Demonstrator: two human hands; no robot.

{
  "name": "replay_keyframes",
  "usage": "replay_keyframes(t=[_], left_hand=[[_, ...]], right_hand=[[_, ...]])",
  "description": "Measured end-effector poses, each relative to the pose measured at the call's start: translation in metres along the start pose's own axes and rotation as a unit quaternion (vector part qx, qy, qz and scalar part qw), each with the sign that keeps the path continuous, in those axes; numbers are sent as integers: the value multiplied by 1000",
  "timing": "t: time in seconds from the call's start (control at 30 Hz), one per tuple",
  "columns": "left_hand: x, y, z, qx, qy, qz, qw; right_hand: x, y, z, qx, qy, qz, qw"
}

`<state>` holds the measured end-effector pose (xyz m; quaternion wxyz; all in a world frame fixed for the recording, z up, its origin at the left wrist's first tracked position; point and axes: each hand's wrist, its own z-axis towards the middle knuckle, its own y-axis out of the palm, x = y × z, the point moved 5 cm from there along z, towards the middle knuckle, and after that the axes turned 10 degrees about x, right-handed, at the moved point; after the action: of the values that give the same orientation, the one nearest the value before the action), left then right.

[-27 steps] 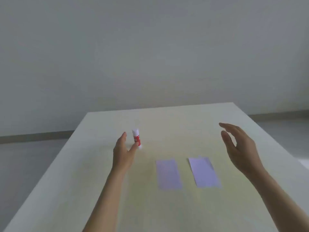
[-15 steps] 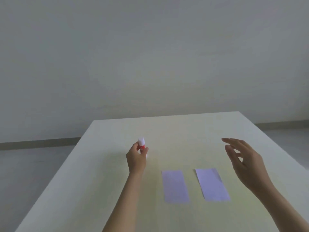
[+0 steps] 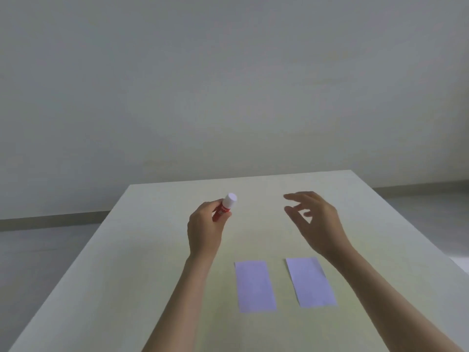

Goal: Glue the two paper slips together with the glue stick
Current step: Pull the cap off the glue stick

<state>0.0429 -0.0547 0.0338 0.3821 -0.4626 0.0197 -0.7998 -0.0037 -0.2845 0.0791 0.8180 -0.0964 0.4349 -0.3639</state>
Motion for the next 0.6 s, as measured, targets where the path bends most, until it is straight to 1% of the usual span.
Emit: replay_keyframes(t=[0.07,0.13,0.2,0.3,0.47,0.6], left_hand=[[21,-1,-1,-9,49,5,999],[38,-3,-4,-19,92,15,995],[52,-2,-10,-32,124,19,992],[67,0,-19,-47,160,29,986],[79,3,-30,-62,177,38,982],[83,4,-33,-68,178,41,981]], right_hand=[[-6,11,8,-13,18,22,1000],[-8,19,14,-27,57,43,997],[-9,24,18,-53,98,65,992],[-10,28,20,-96,131,95,982],[-4,24,15,-120,140,100,978],[-3,21,13,-176,126,140,966]])
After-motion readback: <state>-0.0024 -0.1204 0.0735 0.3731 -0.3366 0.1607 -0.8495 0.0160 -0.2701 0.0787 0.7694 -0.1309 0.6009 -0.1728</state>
